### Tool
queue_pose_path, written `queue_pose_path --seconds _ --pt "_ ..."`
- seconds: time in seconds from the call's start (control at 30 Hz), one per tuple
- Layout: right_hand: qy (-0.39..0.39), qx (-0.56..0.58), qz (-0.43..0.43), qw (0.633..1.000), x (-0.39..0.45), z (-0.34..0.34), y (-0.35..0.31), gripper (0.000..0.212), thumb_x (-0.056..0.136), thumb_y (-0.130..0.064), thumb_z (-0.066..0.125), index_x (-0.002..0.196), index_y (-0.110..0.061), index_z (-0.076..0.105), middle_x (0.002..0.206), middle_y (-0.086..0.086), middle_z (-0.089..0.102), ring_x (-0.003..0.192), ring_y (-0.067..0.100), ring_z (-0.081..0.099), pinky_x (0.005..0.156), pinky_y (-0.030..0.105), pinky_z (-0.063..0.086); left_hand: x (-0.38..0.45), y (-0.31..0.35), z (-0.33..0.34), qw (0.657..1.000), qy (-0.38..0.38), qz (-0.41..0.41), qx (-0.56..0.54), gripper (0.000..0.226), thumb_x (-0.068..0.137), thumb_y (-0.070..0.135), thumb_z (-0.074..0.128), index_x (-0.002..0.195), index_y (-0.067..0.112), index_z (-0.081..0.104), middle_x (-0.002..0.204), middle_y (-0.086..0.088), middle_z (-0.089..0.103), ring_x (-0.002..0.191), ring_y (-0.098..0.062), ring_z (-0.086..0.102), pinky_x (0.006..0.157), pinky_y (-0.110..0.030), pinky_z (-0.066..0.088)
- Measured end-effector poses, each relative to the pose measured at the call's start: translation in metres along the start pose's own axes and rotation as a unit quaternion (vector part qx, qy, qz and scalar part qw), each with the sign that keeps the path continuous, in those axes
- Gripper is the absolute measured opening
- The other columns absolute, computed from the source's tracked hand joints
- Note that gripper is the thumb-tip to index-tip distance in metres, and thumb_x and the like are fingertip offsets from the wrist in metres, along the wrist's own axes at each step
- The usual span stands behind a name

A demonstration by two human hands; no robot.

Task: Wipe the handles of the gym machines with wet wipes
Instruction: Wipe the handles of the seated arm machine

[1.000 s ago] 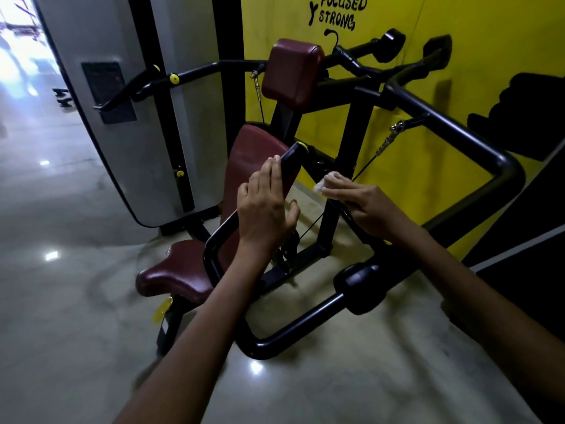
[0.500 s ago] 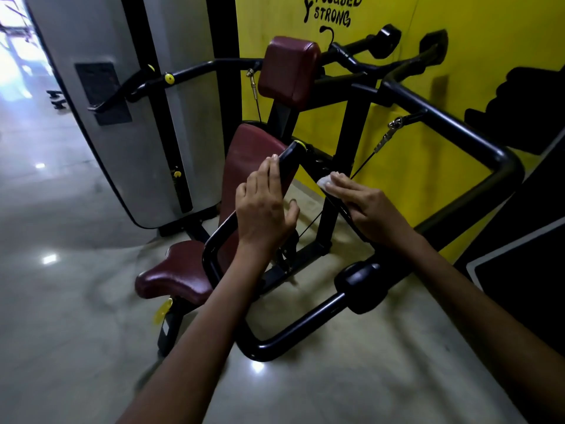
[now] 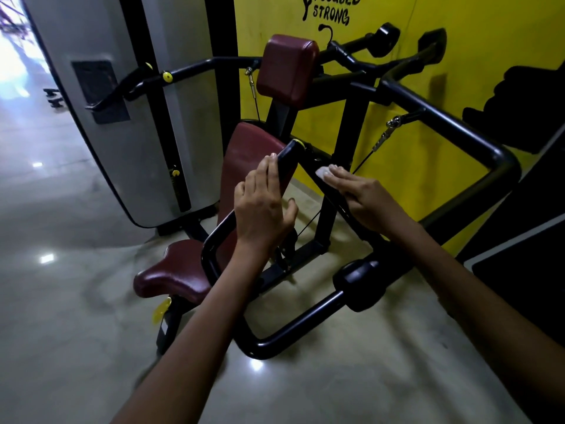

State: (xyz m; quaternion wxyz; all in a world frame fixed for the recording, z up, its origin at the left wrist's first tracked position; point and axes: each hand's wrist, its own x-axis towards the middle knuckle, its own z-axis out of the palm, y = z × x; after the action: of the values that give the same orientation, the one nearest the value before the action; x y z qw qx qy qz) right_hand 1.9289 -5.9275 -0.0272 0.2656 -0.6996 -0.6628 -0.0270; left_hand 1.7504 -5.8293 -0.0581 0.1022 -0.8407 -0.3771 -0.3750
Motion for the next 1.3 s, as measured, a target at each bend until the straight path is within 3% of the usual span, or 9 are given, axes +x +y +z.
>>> queue_pose_path --seconds 0.2,0.33,0.47,0.63,0.73,0.83,1.0,1.17,1.3 --pt "-0.048 -0.097 -0.046 0.993 -0.006 0.007 -0.009 0.051 0.094 0.002 0.042 0.142 -0.014 0.036 0.153 -0.001 0.022 0.142 0.009 0.008 0.109 0.029 0.028 -0.001 0.000 0.001 1.000 0.004 -0.004 -0.001 0.074 0.072 0.042 0.047 0.132 0.000 0.046 0.121 -0.016 0.060 0.096 -0.028 0.062 0.075 -0.034 0.051" --pt "-0.030 -0.010 -0.056 0.998 -0.021 0.000 0.005 0.048 0.091 0.007 0.045 0.135 -0.011 0.047 0.144 -0.004 0.028 0.139 0.015 0.019 0.111 0.033 0.029 -0.001 0.001 -0.001 1.000 0.001 -0.005 -0.007 0.074 0.072 0.041 0.052 0.133 -0.001 0.046 0.122 -0.017 0.059 0.098 -0.029 0.062 0.077 -0.036 0.051" --pt "0.002 0.017 -0.005 1.000 -0.007 0.004 -0.003 0.049 0.090 0.008 0.043 0.136 -0.008 0.044 0.147 0.008 0.033 0.139 0.020 0.029 0.114 0.034 0.027 0.003 0.006 -0.008 0.999 -0.024 -0.025 -0.018 0.074 0.074 0.046 0.048 0.132 0.001 0.047 0.119 -0.016 0.059 0.096 -0.029 0.061 0.073 -0.035 0.050" --pt "-0.011 -0.031 -0.008 0.999 -0.018 0.004 -0.004 0.052 0.091 0.006 0.046 0.140 -0.010 0.039 0.150 0.007 0.028 0.140 0.019 0.025 0.113 0.033 0.028 0.026 0.006 -0.023 0.990 -0.140 -0.011 -0.030 0.084 0.090 0.058 0.042 0.152 0.016 0.003 0.144 -0.010 0.032 0.111 -0.030 0.050 0.076 -0.034 0.043" --pt "0.000 0.024 0.026 0.999 -0.026 -0.003 0.001 0.049 0.091 0.006 0.043 0.138 -0.010 0.043 0.147 0.006 0.034 0.135 0.022 0.036 0.108 0.037 0.036 0.047 -0.005 -0.023 0.977 -0.183 0.056 -0.090 0.082 0.093 0.057 0.038 0.150 0.024 -0.009 0.142 -0.010 0.034 0.098 -0.027 0.057 0.066 -0.029 0.040" --pt "0.010 0.044 0.047 0.998 -0.016 0.000 -0.003 0.050 0.090 0.007 0.041 0.137 -0.010 0.044 0.147 0.007 0.035 0.136 0.020 0.034 0.112 0.029 0.029 0.050 -0.012 -0.021 0.979 -0.159 0.074 -0.099 0.073 0.095 0.053 0.037 0.151 0.027 -0.002 0.123 -0.012 0.048 0.074 -0.020 0.052 0.058 -0.028 0.039" --pt "-0.056 -0.031 0.015 0.998 -0.015 0.002 -0.011 0.060 0.088 0.008 0.045 0.141 -0.018 0.036 0.153 0.001 0.022 0.141 0.008 0.010 0.114 0.028 0.021 0.028 -0.014 -0.012 0.993 -0.061 0.085 -0.061 0.071 0.088 0.056 0.024 0.150 0.022 0.023 0.118 -0.009 0.056 0.077 -0.025 0.062 0.050 -0.025 0.035" --pt "-0.021 0.056 0.026 0.998 -0.026 -0.011 -0.002 0.047 0.089 0.010 0.043 0.132 -0.009 0.048 0.145 0.008 0.037 0.137 0.014 0.029 0.113 0.029 0.026 0.015 -0.014 -0.007 0.996 0.014 0.087 -0.004 0.060 0.090 0.044 0.038 0.143 0.014 0.040 0.111 -0.012 0.061 0.064 -0.024 0.060 0.043 -0.024 0.038" --pt "0.010 0.035 0.042 0.998 -0.002 -0.002 -0.010 0.047 0.091 0.008 0.042 0.136 -0.008 0.044 0.146 0.009 0.035 0.138 0.018 0.031 0.111 0.022 0.026 0.013 -0.014 -0.004 0.997 0.005 0.077 -0.018 0.051 0.096 0.037 0.036 0.142 0.015 0.041 0.116 -0.014 0.061 0.065 -0.026 0.060 0.043 -0.026 0.039"
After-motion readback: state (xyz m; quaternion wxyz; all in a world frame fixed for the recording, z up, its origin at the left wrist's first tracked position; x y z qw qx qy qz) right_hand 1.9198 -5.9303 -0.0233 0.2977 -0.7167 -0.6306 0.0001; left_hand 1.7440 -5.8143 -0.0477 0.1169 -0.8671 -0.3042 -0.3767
